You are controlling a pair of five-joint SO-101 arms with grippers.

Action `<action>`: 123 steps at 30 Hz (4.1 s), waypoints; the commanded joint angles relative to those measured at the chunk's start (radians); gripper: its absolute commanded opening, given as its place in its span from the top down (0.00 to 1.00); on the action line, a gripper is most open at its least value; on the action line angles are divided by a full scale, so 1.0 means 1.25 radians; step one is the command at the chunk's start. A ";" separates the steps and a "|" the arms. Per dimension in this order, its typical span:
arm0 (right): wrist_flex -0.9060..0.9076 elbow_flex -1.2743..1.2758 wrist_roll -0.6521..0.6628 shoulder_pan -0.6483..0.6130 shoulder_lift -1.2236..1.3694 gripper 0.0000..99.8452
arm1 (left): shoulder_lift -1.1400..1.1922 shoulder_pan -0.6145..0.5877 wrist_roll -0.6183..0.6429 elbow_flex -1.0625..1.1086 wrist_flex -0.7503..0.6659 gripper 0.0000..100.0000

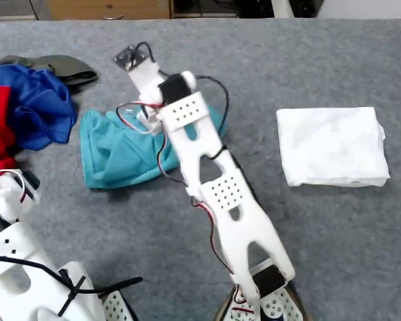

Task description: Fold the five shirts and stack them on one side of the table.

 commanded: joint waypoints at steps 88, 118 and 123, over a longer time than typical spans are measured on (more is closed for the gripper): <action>-0.589 1.388 0.266 0.388 -0.829 0.76 | 1.232 0.560 0.176 -0.973 0.373 0.98; -0.519 1.286 0.150 0.462 -0.828 0.63 | 0.214 0.651 -0.263 -0.055 0.266 0.76; -0.458 1.221 0.150 0.441 -0.824 0.60 | 0.094 0.627 -0.245 -0.172 0.232 0.75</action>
